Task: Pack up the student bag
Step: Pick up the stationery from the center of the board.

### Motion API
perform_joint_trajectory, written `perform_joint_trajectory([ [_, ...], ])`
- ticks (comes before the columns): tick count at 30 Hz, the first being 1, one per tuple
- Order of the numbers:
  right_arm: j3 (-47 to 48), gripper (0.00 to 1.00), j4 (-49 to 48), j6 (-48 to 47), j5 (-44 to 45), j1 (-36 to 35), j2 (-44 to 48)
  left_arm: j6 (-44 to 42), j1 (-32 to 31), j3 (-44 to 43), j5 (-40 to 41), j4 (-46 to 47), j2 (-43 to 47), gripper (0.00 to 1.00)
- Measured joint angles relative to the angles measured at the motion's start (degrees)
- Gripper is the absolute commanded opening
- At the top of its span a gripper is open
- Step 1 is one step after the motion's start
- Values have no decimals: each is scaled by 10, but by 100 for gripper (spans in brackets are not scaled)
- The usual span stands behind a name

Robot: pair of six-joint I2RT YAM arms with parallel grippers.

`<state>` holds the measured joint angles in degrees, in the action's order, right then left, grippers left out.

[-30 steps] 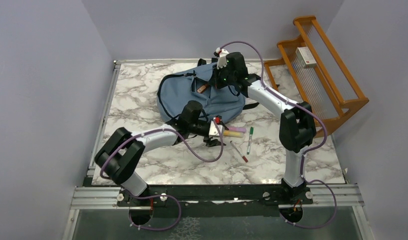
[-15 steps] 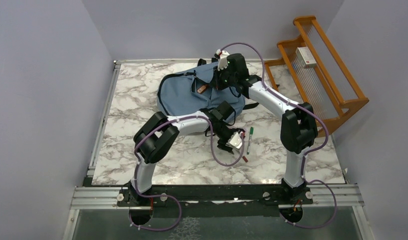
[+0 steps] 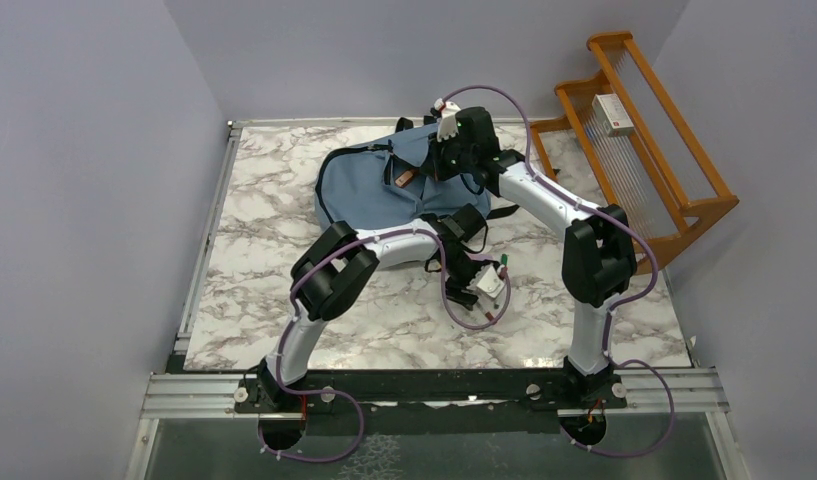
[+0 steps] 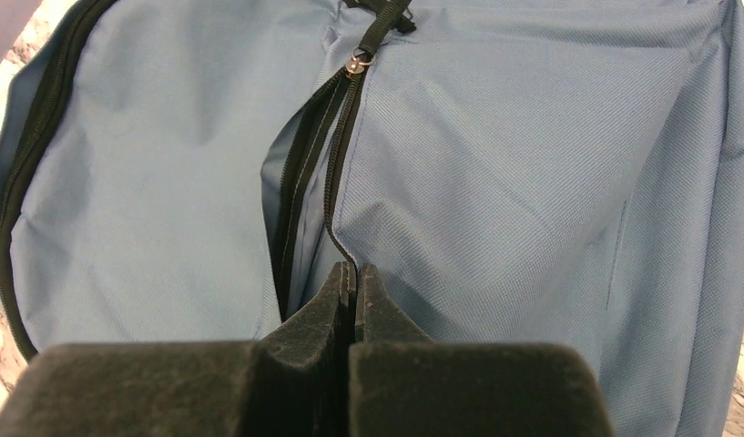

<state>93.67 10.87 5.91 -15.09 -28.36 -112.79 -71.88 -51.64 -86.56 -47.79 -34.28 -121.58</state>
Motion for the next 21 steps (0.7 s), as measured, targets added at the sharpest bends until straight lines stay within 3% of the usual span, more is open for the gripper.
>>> perform_joint_trajectory([
  [9, -6, 1, 4, 0, -5, 0, 4, 18, -8, -18, 24, -25, -13, 57],
  [18, -6, 1, 9, 0, -7, 0, 6, 34, -24, -38, 47, -52, -22, 33],
  [21, -6, 0, 9, 0, -7, 0, 6, 35, -26, -40, 49, -53, -23, 20],
])
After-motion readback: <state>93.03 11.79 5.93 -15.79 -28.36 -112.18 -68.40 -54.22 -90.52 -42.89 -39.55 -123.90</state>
